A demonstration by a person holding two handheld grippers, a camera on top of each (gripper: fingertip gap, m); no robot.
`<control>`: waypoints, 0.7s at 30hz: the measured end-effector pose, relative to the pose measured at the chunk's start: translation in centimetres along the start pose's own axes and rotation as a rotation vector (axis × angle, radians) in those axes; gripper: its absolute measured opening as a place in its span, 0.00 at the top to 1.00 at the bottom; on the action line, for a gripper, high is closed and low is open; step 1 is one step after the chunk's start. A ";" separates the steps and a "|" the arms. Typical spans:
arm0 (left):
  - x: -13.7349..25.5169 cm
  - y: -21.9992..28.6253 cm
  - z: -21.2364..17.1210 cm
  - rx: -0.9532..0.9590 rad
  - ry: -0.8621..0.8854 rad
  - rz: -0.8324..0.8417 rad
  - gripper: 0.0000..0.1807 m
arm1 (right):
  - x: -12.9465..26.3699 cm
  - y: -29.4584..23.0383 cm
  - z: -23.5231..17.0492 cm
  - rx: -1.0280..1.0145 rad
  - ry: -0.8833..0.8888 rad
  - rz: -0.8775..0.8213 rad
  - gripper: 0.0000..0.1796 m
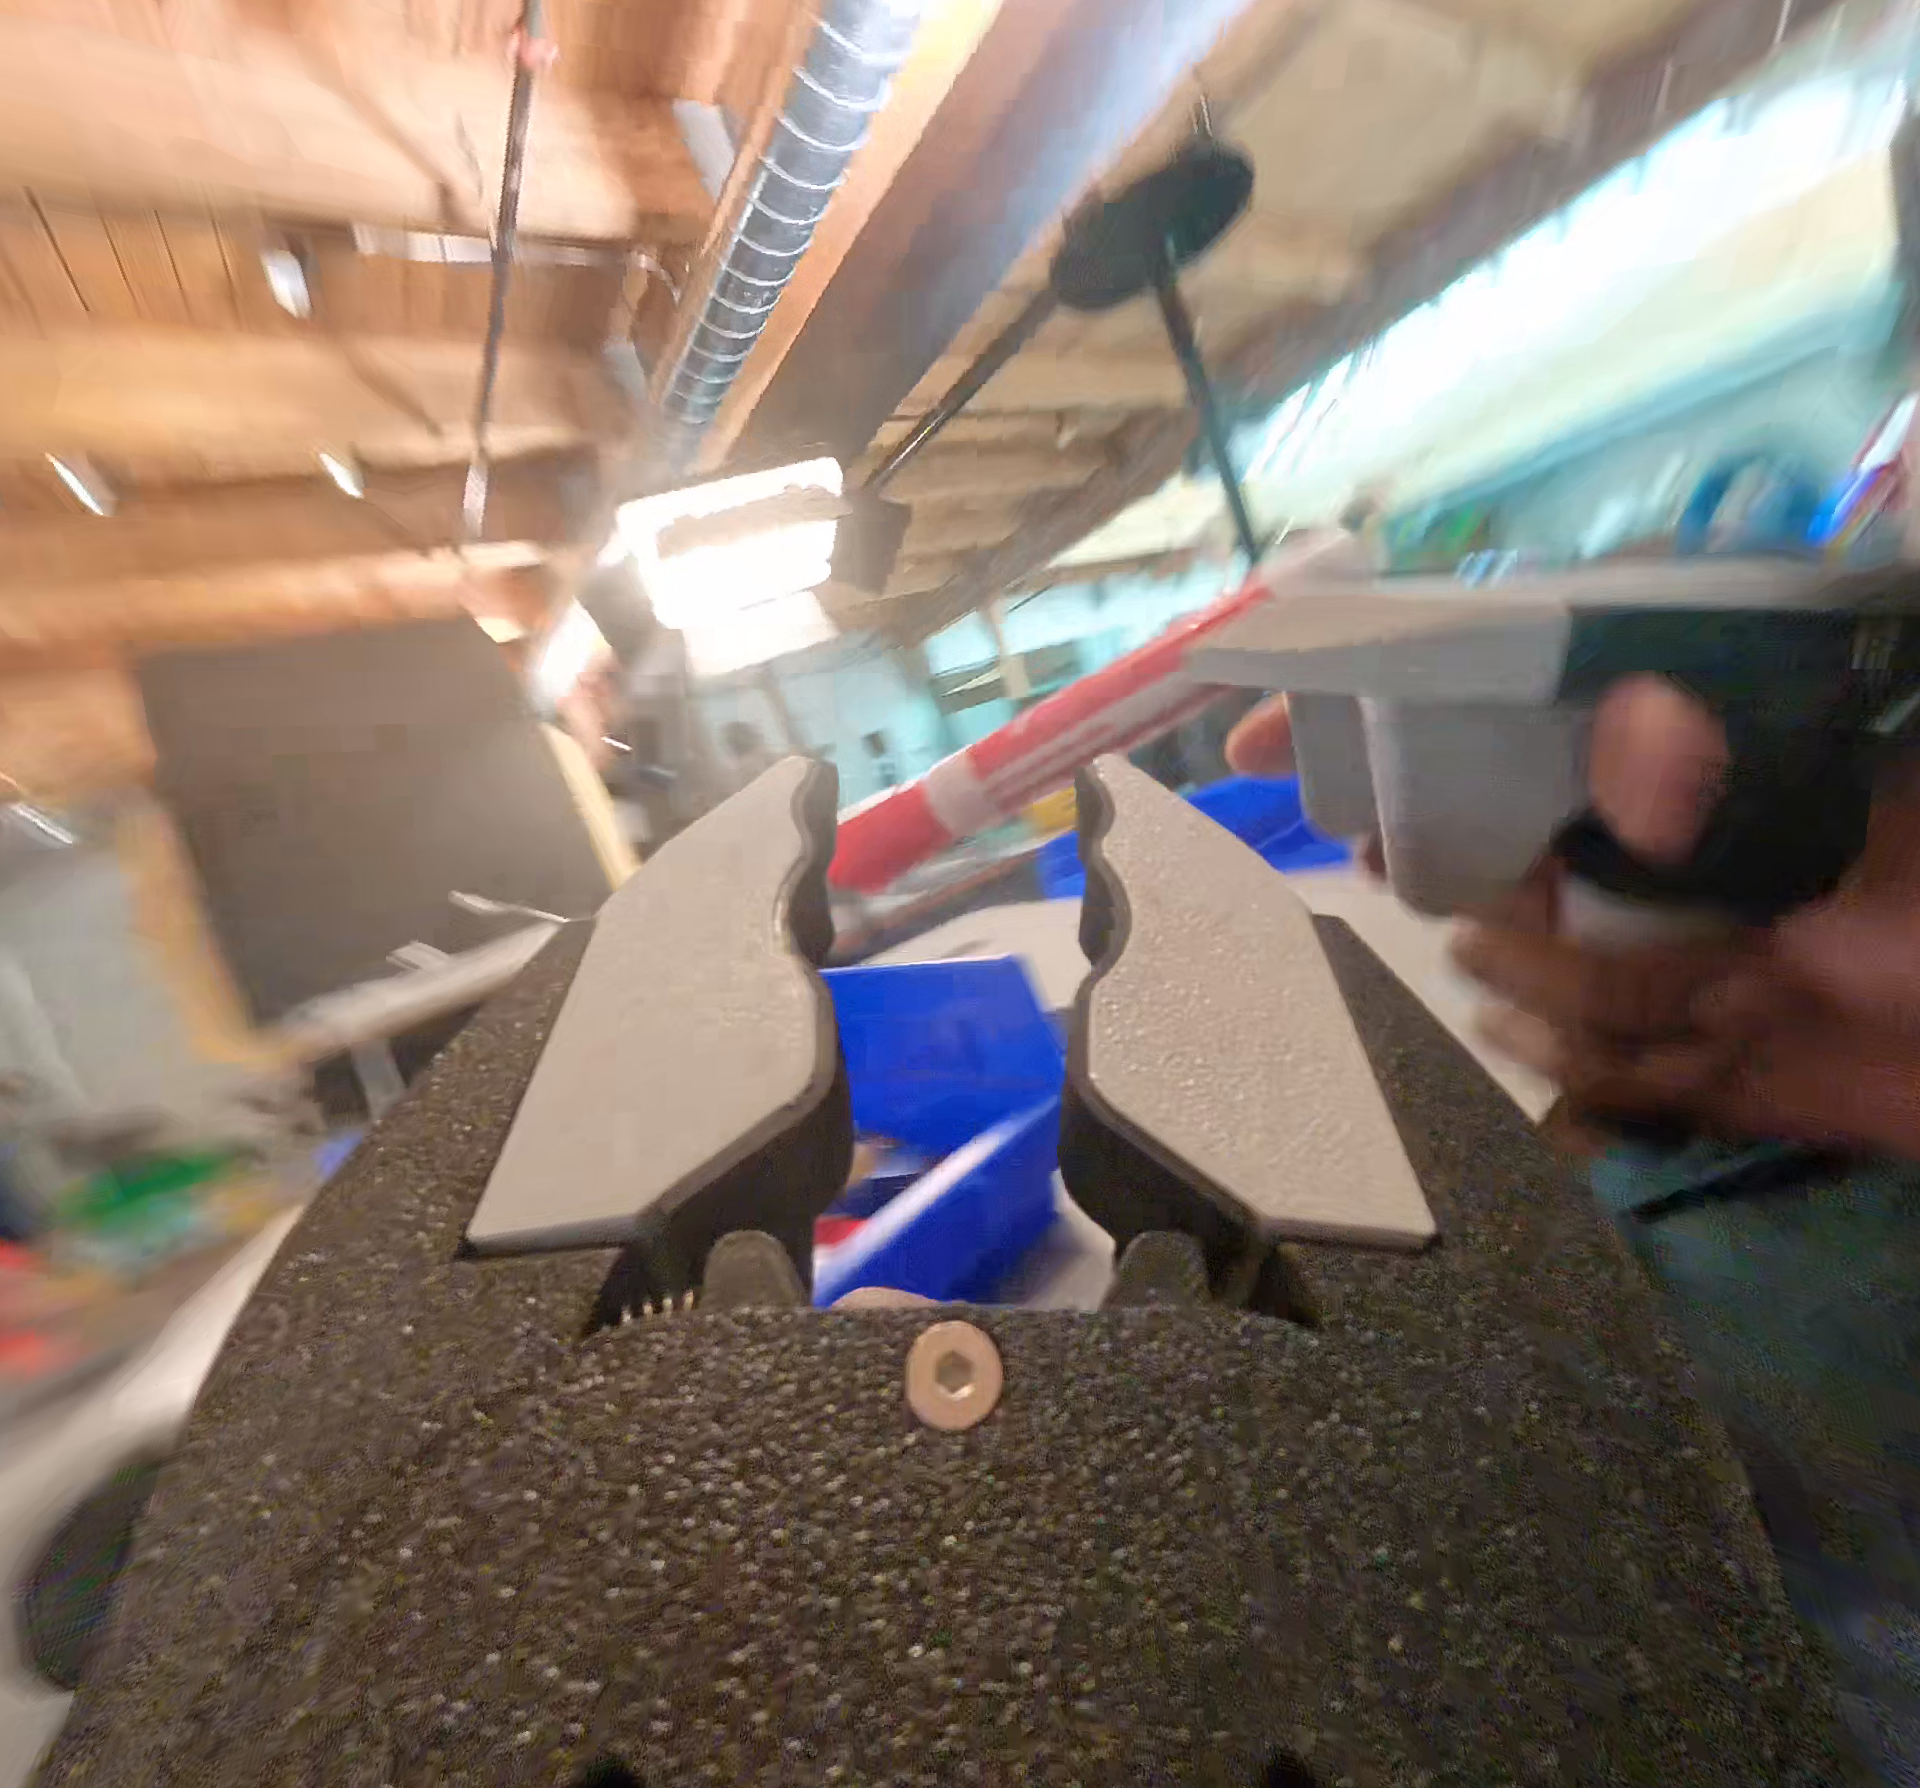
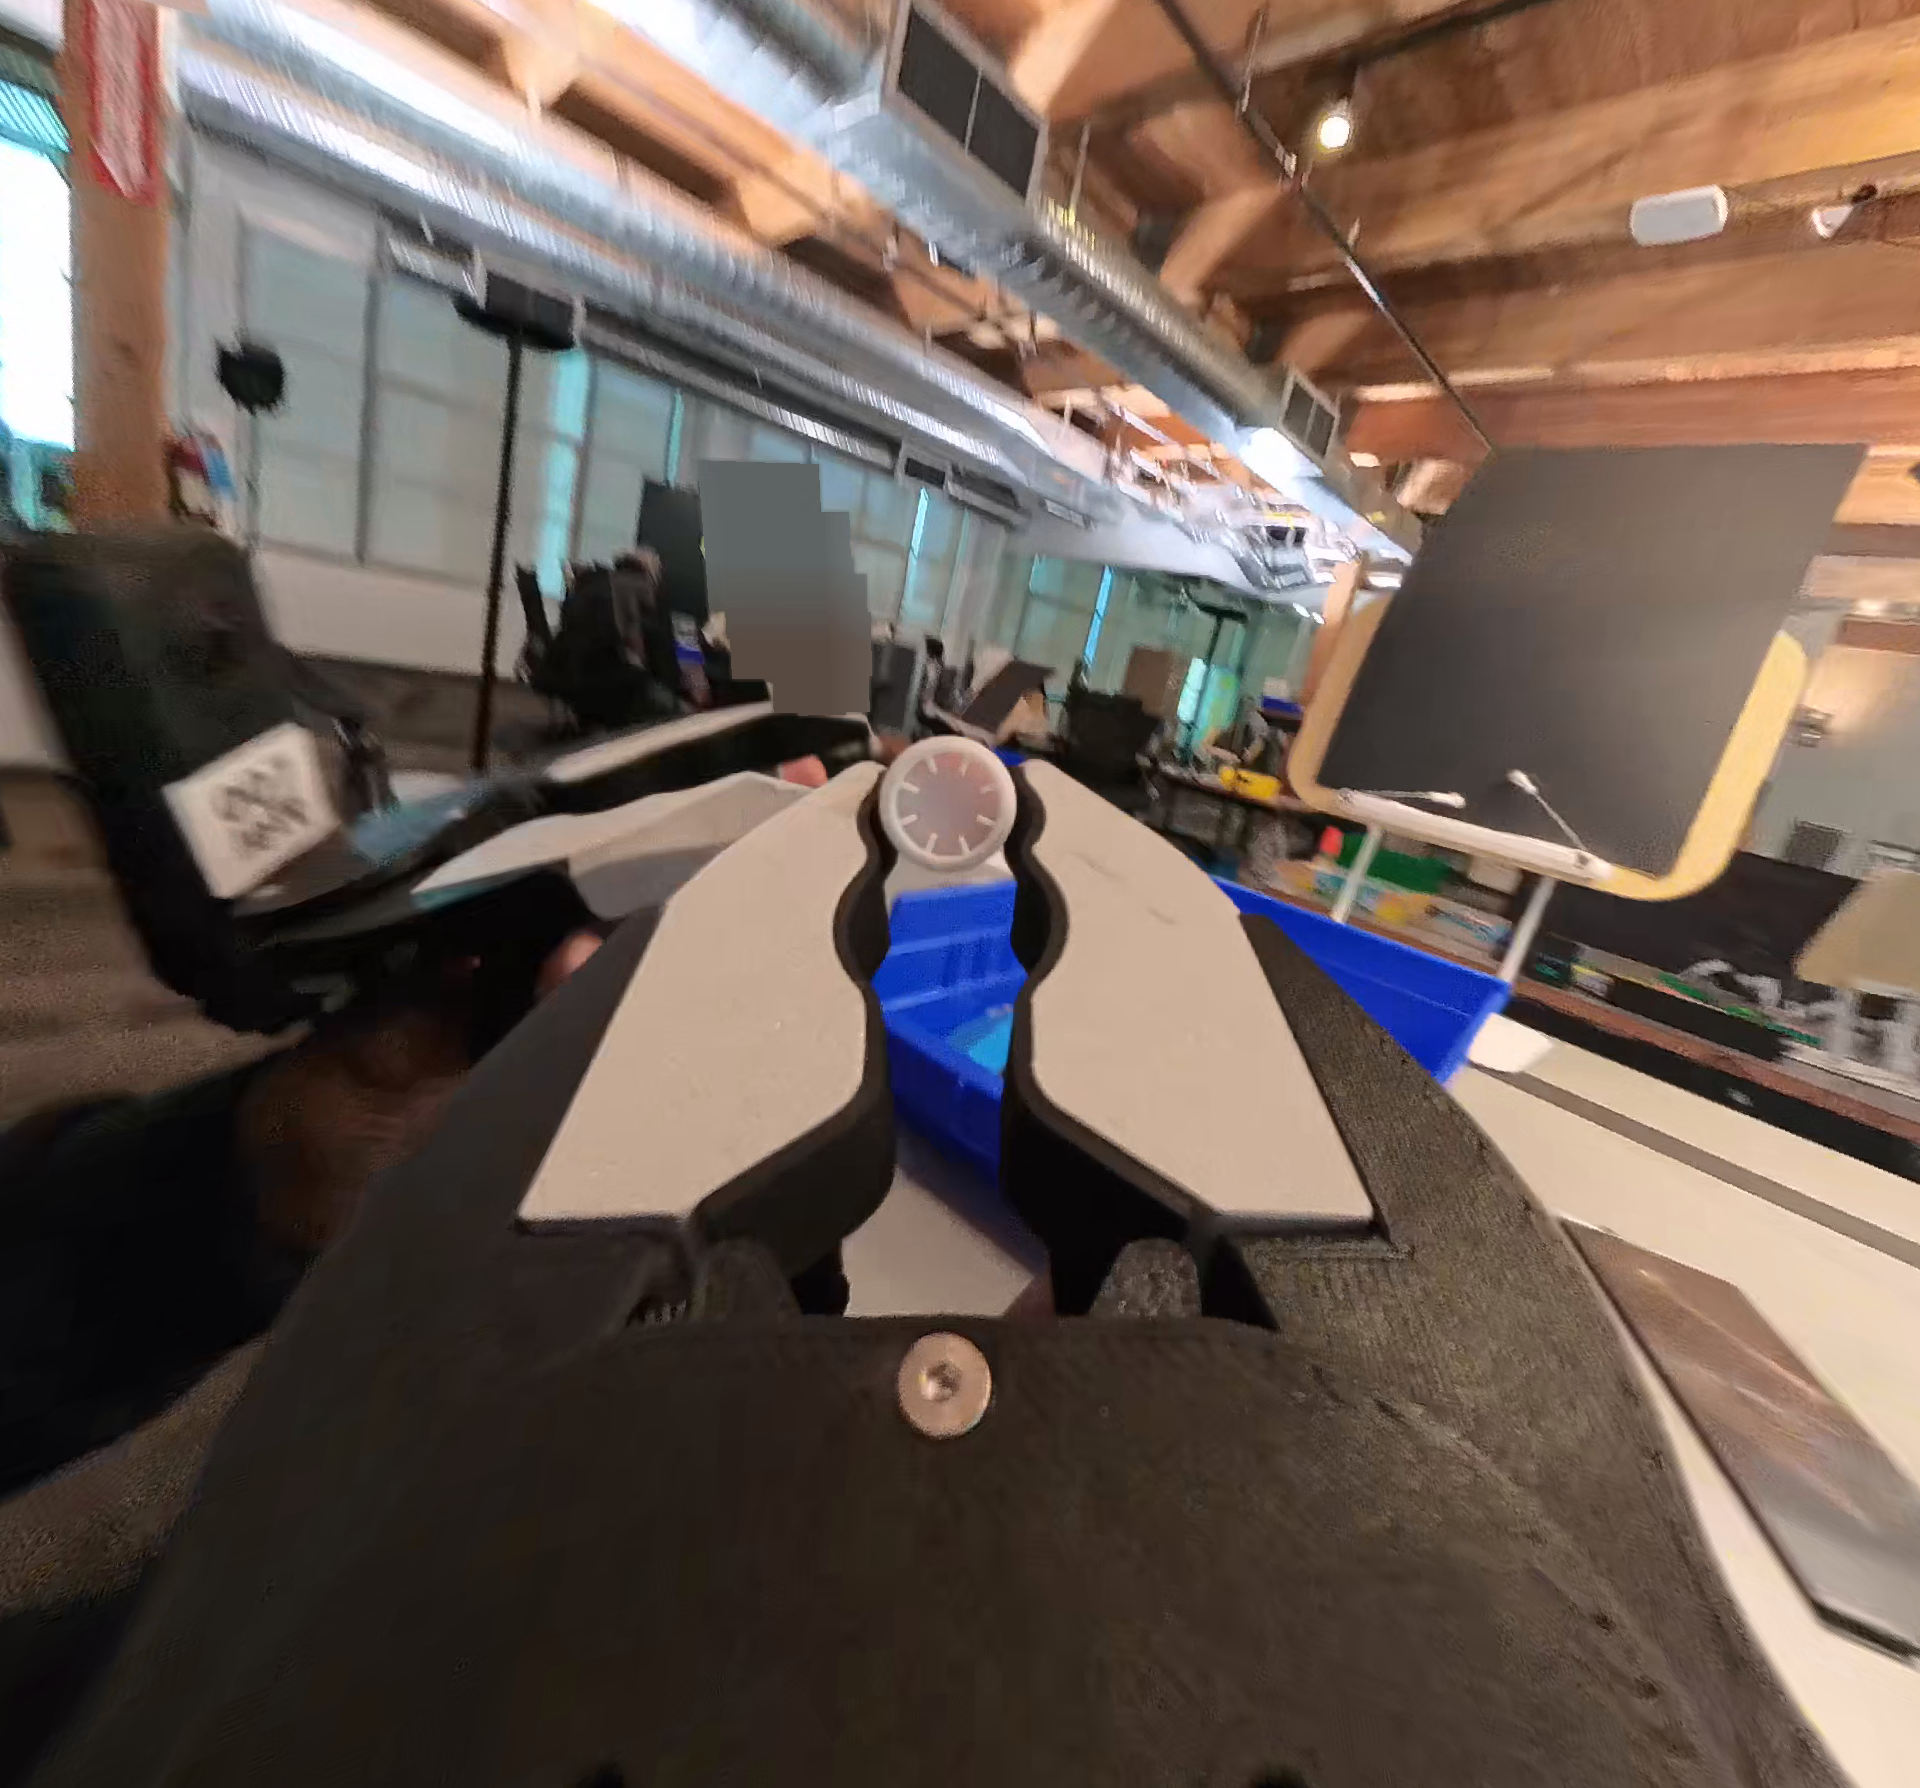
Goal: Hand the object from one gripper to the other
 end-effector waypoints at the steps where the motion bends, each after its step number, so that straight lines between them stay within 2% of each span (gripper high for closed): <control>1: 0.0 -0.7 0.0 0.209 0.029 -0.007 0.72 | 0.3 0.3 0.3 -0.049 0.051 0.019 0.89; 3: -0.3 -1.5 -0.6 0.628 0.082 -0.071 0.67 | 0.8 0.5 0.5 -0.141 0.124 0.081 0.89; 5: -0.7 -0.8 -1.3 0.926 0.109 -0.200 0.62 | 1.0 0.6 0.0 -0.229 0.144 0.143 0.89; 9: -1.0 1.8 -1.4 1.169 0.102 -0.447 0.63 | 1.4 0.5 -1.2 -0.405 0.153 0.265 0.90; 14: -1.3 4.2 -0.9 1.209 0.072 -0.550 0.67 | 1.9 0.3 -3.5 -0.607 0.163 0.389 0.89; 17: -1.2 4.7 -1.0 1.149 0.042 -0.547 0.75 | 2.1 0.4 -4.3 -0.698 0.147 0.447 0.89; 19: -1.2 4.8 -1.8 1.082 -0.018 -0.522 0.89 | 2.2 0.1 -4.5 -0.738 0.124 0.498 0.89; 21: -1.0 4.7 -2.3 0.975 -0.059 -0.508 0.90 | 2.1 0.1 -5.0 -0.744 0.083 0.511 0.89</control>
Point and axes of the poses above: each gripper's, where its closed fingertips meet, x back along the fingers, z out of its top, y = z × x across the jaws, the point moved 2 cm from there along x, back along the fingers
